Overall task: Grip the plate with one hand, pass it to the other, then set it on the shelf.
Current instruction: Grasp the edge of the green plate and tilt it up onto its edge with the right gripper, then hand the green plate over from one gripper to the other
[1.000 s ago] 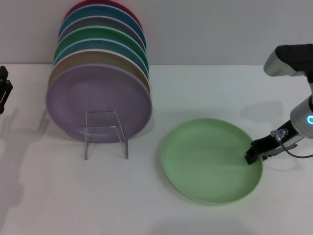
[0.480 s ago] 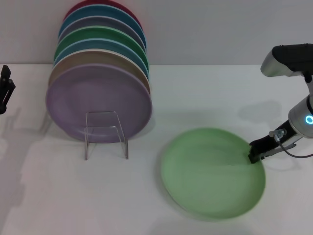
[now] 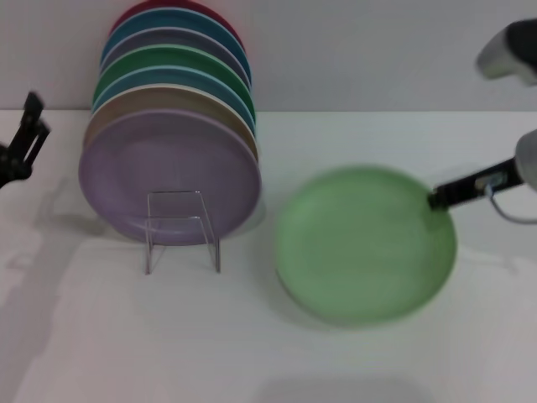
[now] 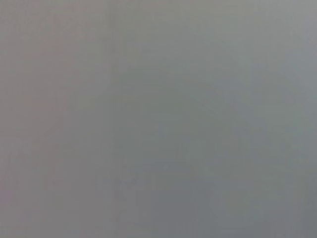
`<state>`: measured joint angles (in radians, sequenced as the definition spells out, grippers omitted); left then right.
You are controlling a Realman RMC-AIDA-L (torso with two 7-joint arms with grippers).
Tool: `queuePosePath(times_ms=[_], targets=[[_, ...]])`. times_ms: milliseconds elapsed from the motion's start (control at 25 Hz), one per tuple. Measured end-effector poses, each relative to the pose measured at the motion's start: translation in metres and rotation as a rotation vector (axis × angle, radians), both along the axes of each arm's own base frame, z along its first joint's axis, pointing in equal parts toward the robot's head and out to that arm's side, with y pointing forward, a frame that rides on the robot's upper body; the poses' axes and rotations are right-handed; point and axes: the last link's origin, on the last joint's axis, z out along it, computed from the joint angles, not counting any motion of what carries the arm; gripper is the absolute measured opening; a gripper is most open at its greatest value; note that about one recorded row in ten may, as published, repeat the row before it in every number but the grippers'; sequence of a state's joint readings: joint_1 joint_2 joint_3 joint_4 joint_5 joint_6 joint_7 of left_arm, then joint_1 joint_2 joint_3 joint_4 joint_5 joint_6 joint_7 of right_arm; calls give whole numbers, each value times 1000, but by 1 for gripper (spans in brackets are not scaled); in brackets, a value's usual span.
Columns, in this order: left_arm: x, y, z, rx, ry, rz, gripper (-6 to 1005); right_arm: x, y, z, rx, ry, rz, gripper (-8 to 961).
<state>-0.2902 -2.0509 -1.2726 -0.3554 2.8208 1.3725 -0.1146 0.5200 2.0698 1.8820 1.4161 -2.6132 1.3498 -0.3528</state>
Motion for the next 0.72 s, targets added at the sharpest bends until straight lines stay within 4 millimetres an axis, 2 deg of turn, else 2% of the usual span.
queuePosePath(times_ms=[160, 200, 360, 400, 440, 560, 600, 720], targets=[[19, 10, 9, -70, -55, -91, 789, -9, -8, 11, 98, 69, 107, 31], [28, 18, 16, -125, -85, -118, 789, -14, -16, 20, 172, 123, 176, 26], [43, 28, 26, -241, -116, -133, 789, -14, -30, 34, 267, 178, 243, 13], [60, 34, 34, -323, -120, -142, 788, -9, -41, 40, 299, 207, 268, 13], [60, 34, 34, -323, -120, -142, 788, -9, -41, 40, 299, 207, 268, 13], [91, 37, 48, -424, -87, -131, 788, 4, -51, 47, 332, 224, 301, 13], [117, 38, 62, -496, -57, -96, 788, 10, -54, 47, 341, 218, 319, 13], [137, 35, 72, -545, -27, -72, 787, 24, -60, 45, 373, 189, 393, 13]])
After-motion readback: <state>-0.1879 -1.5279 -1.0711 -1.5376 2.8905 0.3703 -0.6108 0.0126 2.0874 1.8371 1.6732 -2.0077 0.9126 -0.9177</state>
